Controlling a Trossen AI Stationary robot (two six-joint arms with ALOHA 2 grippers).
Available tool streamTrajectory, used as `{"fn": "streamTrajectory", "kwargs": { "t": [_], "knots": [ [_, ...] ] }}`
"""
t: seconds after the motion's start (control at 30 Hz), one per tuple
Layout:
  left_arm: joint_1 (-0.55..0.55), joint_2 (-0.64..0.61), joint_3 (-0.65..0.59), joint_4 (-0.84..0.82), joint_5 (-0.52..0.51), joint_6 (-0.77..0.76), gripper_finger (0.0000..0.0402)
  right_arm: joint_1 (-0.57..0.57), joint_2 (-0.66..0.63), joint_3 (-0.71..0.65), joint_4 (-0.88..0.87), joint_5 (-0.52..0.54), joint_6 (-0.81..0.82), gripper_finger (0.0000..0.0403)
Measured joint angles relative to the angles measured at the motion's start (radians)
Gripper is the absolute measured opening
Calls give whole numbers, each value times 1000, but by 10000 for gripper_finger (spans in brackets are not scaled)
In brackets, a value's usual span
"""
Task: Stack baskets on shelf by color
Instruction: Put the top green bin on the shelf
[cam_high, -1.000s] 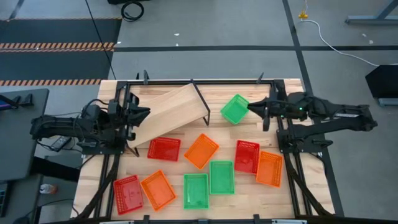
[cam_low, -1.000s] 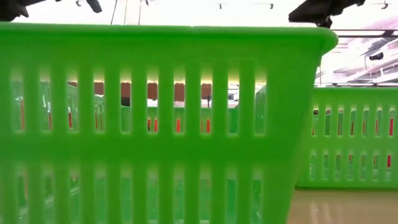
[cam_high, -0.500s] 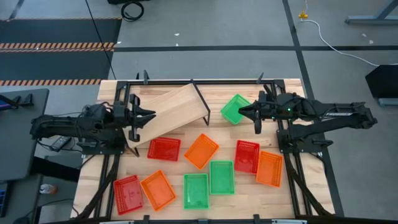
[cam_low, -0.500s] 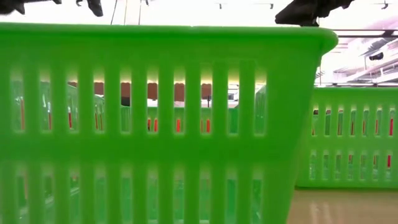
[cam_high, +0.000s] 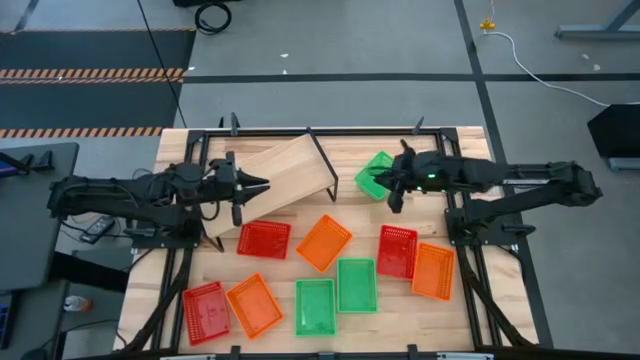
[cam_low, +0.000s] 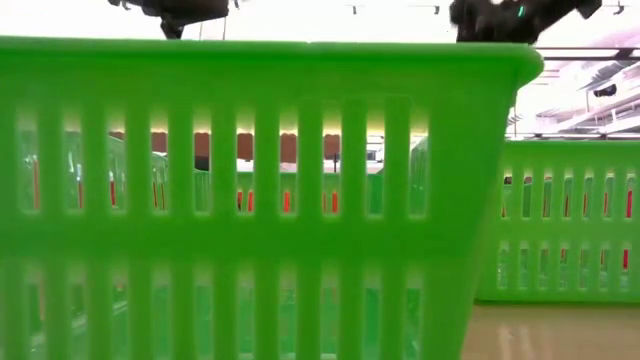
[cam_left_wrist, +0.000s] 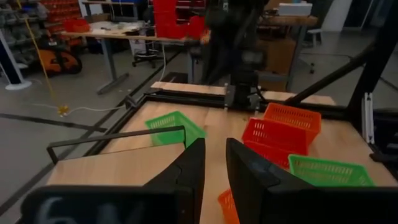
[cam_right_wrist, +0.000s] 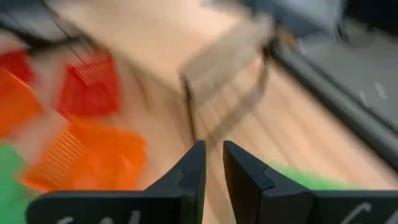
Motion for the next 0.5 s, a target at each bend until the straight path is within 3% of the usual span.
{"fn": "streamTrajectory", "kwargs": {
  "t": [0.13, 0.5],
  "knots": [
    [0, 16, 0, 16, 0, -32, 73, -41, 106, -1, -84, -16, 4, 98],
    [-37, 14, 0, 57, 1, -48, 75, -48, 344, 0, -48, 49, 43, 195]
  ]
}}
